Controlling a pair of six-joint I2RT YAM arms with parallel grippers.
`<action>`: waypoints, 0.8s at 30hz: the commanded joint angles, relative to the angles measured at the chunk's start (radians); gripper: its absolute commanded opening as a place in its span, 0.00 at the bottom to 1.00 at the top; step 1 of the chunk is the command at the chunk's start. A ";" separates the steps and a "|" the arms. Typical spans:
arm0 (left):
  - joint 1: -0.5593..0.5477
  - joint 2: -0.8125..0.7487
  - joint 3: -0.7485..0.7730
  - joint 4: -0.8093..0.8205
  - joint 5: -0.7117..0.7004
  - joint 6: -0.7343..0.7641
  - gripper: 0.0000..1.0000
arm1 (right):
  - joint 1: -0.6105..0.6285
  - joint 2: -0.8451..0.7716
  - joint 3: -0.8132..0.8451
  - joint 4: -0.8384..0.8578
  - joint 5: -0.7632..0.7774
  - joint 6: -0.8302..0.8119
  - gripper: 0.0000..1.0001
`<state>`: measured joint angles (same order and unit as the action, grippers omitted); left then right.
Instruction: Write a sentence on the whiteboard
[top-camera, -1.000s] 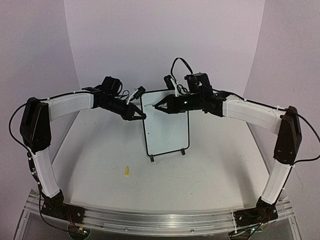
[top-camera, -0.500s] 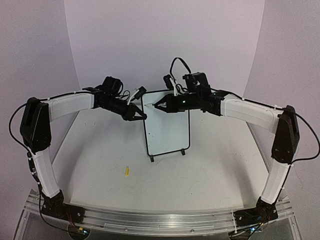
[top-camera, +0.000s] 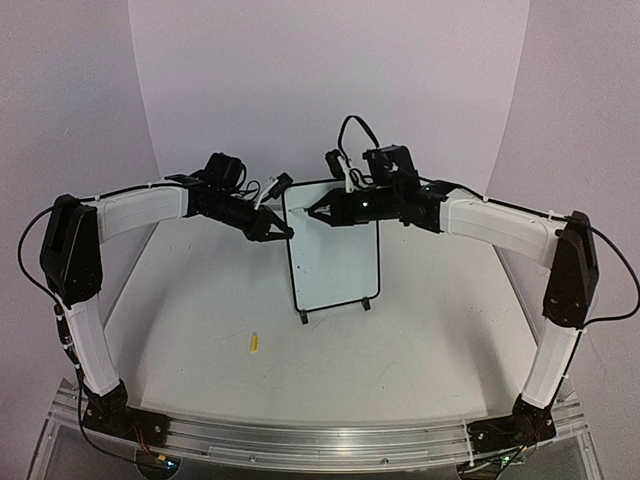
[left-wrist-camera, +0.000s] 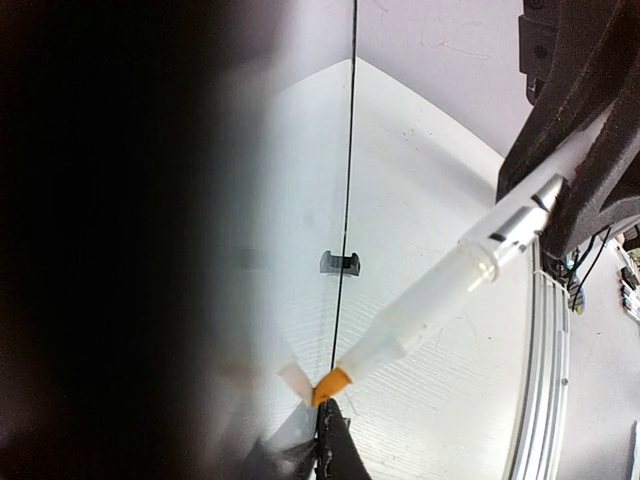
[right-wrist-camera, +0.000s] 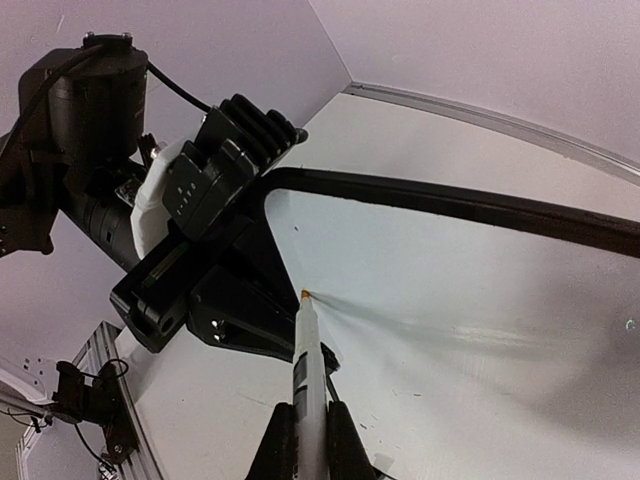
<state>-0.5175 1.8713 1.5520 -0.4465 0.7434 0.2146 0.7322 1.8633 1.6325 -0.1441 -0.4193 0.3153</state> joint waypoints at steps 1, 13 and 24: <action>-0.020 -0.002 0.014 -0.070 -0.065 0.060 0.00 | -0.004 -0.026 0.042 0.039 0.079 -0.003 0.00; -0.029 -0.002 0.017 -0.078 -0.078 0.069 0.00 | -0.004 -0.058 0.033 0.118 0.108 0.015 0.00; -0.035 -0.003 0.017 -0.084 -0.082 0.074 0.00 | -0.004 -0.066 0.014 0.136 0.123 0.022 0.00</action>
<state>-0.5283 1.8713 1.5520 -0.4458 0.7319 0.2283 0.7361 1.8285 1.6325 -0.0544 -0.3514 0.3267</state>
